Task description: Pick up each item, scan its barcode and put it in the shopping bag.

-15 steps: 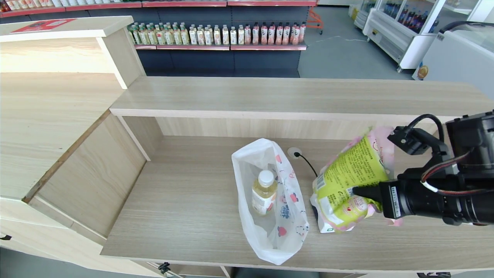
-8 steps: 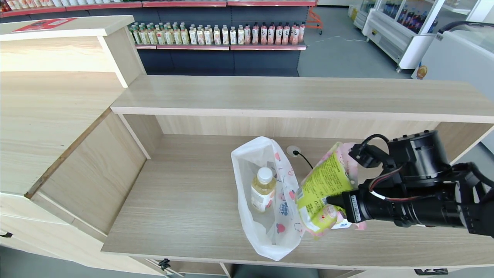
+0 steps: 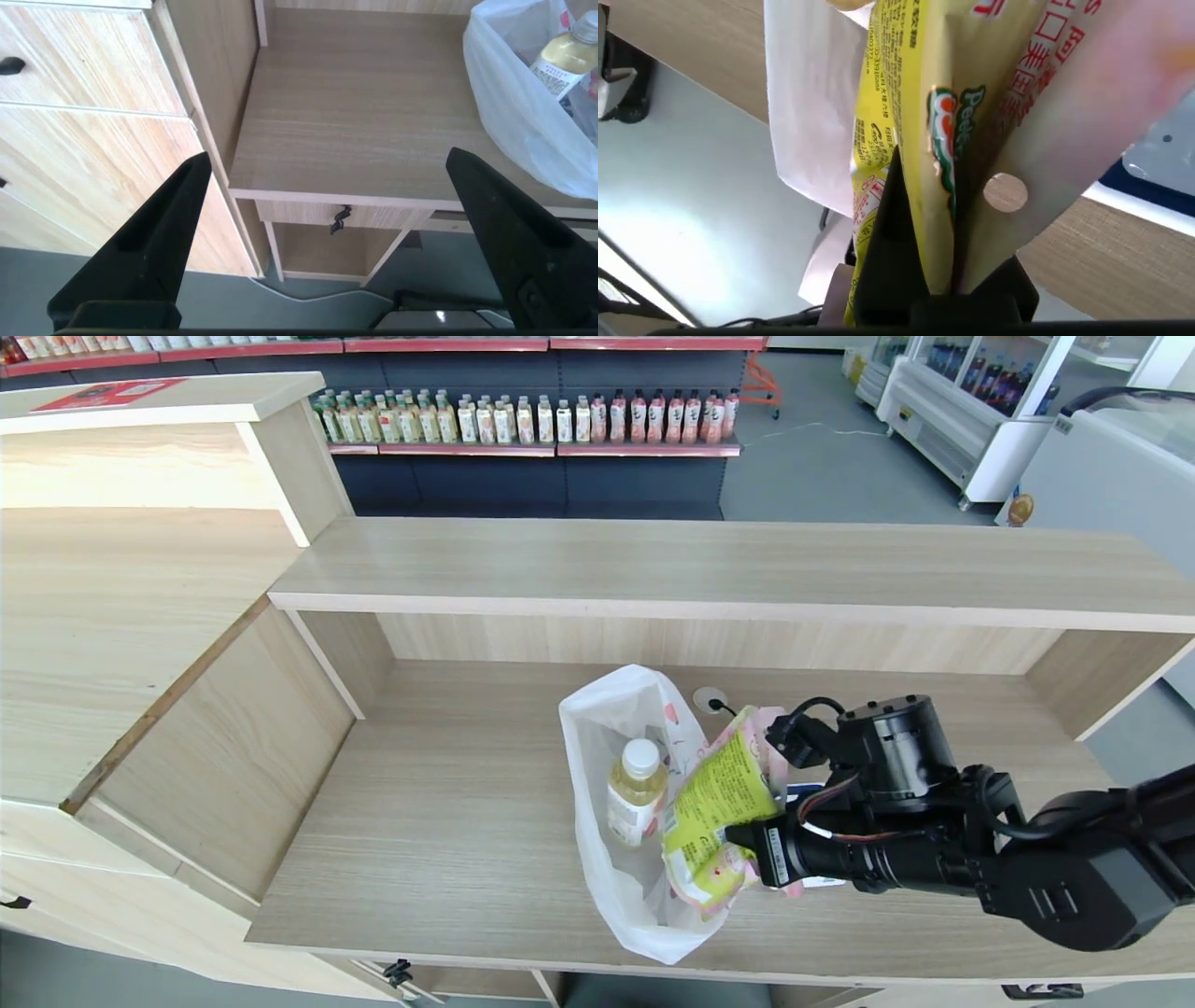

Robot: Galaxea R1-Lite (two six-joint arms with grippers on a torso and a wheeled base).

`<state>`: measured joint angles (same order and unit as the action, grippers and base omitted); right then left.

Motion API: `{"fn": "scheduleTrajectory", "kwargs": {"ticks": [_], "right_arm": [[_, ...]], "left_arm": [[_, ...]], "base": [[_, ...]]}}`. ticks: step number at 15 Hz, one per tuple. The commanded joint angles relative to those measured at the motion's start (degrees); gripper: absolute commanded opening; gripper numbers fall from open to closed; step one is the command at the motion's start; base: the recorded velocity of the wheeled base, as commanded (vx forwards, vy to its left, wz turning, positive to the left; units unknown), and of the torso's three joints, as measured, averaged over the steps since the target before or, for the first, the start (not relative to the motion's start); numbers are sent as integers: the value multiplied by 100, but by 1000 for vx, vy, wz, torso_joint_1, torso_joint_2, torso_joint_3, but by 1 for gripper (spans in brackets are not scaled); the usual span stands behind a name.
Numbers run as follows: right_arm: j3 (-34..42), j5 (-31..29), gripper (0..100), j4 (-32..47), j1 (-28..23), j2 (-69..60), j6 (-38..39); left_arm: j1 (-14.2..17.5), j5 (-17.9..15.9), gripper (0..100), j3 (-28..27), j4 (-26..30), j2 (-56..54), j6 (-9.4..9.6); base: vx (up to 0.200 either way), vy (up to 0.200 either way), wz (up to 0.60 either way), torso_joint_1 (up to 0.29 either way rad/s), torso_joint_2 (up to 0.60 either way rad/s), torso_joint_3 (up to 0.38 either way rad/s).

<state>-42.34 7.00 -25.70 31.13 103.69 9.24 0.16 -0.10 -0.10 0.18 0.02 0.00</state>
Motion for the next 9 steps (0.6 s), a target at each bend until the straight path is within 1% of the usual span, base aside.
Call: {"fn": "scheduleTrajectory", "kwargs": {"ticks": [1, 3, 7, 8, 9], "right_arm": [[50, -14, 0, -120, 15, 450, 8], [59, -14, 0, -366, 24, 626, -1], [33, -23, 0, -612, 24, 881, -10], [33, -23, 100, -612, 24, 907, -28], [15, -14, 100, -621, 24, 907, -19]], "left_arm": [[2, 1, 100, 1, -1, -2, 0], [2, 1, 100, 1, -1, -2, 0], [2, 1, 100, 1, -1, -2, 0], [2, 1, 100, 1, -1, -2, 0], [2, 1, 100, 1, -1, -2, 0]], "base": [[0, 0, 0, 0, 0, 0], [0, 0, 0, 0, 0, 0], [0, 0, 0, 0, 0, 0], [0, 0, 0, 0, 0, 0], [0, 0, 0, 0, 0, 0]]}}
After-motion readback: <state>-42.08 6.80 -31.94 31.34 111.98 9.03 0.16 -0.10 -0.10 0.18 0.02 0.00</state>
